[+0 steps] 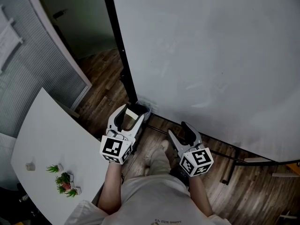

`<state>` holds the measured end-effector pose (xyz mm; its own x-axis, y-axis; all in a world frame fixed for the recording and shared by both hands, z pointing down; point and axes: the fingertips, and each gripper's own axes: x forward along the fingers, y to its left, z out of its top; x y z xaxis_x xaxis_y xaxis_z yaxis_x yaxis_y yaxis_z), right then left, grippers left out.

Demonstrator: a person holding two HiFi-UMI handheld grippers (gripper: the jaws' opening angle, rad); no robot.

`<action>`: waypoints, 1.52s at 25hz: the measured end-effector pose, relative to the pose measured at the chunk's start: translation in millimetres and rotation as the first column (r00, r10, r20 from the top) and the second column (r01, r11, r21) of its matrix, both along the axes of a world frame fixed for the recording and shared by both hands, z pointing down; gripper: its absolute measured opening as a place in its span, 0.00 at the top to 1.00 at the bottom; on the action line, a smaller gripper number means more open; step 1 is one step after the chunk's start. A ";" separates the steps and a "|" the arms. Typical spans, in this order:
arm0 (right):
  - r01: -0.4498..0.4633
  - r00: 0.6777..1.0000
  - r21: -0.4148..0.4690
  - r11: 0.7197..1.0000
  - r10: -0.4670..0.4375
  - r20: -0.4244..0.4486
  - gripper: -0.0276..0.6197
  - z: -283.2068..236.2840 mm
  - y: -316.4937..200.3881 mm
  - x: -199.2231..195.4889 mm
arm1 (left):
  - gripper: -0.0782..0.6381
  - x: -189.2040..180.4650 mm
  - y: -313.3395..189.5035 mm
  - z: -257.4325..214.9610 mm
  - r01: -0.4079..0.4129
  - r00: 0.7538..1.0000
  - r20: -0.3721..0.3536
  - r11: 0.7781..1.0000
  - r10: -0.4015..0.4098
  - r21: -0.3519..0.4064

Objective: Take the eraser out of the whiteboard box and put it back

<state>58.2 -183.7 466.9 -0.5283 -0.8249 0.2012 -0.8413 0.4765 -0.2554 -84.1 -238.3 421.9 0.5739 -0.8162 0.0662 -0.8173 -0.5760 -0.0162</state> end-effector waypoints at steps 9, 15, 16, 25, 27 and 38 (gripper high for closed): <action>0.010 1.000 -0.009 1.000 -0.010 0.009 0.55 5.5 -5.1 -0.5 | 0.52 3.0 -8.4 13.9 0.000 1.000 0.004 0.999 0.001 -0.033; 0.017 1.000 -0.017 1.000 -0.017 0.009 0.55 7.4 -10.3 0.1 | 0.52 5.4 -15.5 24.0 -0.002 1.000 0.013 0.998 0.003 -0.058; 0.018 1.000 -0.018 1.000 -0.018 0.008 0.55 8.2 -11.1 0.7 | 0.52 6.2 -16.5 26.2 -0.003 1.000 0.015 0.998 0.003 -0.062; 0.026 1.000 -0.023 0.999 -0.026 0.003 0.55 9.7 -15.9 0.6 | 0.52 10.1 -23.2 38.0 -0.007 1.000 0.020 0.996 0.009 -0.085; 0.032 0.999 -0.024 0.999 -0.032 0.001 0.55 9.4 -16.4 -0.9 | 0.52 10.6 -24.5 40.3 -0.008 1.000 0.021 0.996 0.010 -0.090; 0.050 0.999 -0.034 0.998 -0.050 -0.007 0.55 11.7 -18.4 -3.7 | 0.52 15.1 -30.7 54.1 -0.007 0.999 0.049 0.994 0.012 -0.106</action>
